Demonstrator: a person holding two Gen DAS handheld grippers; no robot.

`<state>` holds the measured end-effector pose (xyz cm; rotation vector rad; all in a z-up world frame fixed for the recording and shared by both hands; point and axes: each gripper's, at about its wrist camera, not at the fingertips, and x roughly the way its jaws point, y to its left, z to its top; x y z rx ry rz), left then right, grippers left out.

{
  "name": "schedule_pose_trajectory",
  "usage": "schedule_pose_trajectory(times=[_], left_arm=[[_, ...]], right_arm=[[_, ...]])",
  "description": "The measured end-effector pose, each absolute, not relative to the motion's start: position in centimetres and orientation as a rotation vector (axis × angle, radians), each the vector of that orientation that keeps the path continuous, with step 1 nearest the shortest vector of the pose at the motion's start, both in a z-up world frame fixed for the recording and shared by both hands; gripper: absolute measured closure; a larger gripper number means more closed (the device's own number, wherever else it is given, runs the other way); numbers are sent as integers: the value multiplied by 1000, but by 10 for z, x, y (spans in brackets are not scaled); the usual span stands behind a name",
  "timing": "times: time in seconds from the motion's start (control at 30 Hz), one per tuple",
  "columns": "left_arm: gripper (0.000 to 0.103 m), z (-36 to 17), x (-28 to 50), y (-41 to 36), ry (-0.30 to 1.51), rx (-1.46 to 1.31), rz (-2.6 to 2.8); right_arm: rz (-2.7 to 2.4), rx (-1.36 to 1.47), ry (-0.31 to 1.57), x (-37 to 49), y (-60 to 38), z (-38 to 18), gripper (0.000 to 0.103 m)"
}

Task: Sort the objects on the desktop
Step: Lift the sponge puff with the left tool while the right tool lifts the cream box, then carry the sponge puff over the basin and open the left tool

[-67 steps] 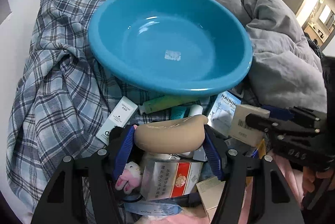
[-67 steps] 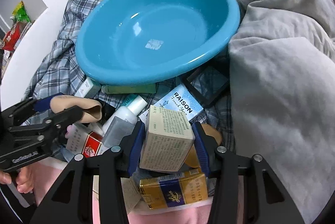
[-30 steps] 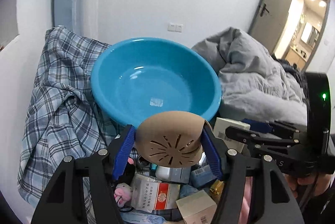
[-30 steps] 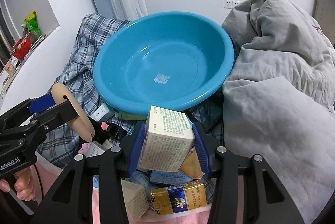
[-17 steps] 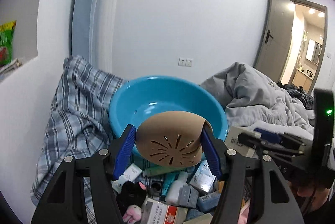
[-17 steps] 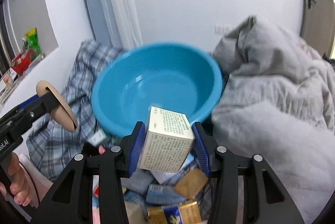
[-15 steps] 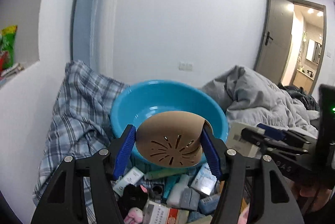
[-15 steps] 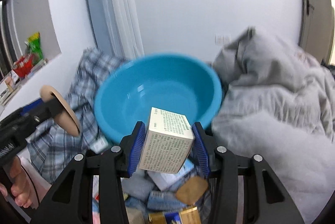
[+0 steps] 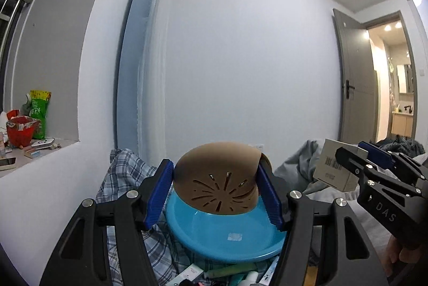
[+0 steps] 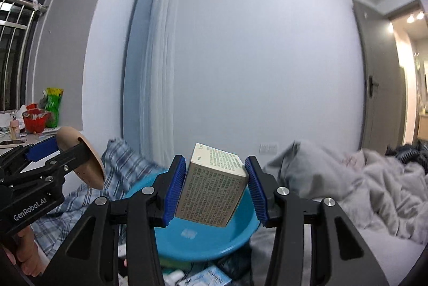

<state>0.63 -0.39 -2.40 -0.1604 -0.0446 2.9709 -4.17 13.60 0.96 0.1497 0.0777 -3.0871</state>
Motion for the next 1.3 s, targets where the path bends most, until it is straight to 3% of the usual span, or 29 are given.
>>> schedule_pose_trajectory(times=[0.63,1.3], left_arm=[[38,-6,-13,6,-68,-360,2990],[38,106,-45,14,-73,-63,3031]], right_arm=[[-3065,220,27,-53,133,26,61],[-3094,-41,15,-68,139,135,61]])
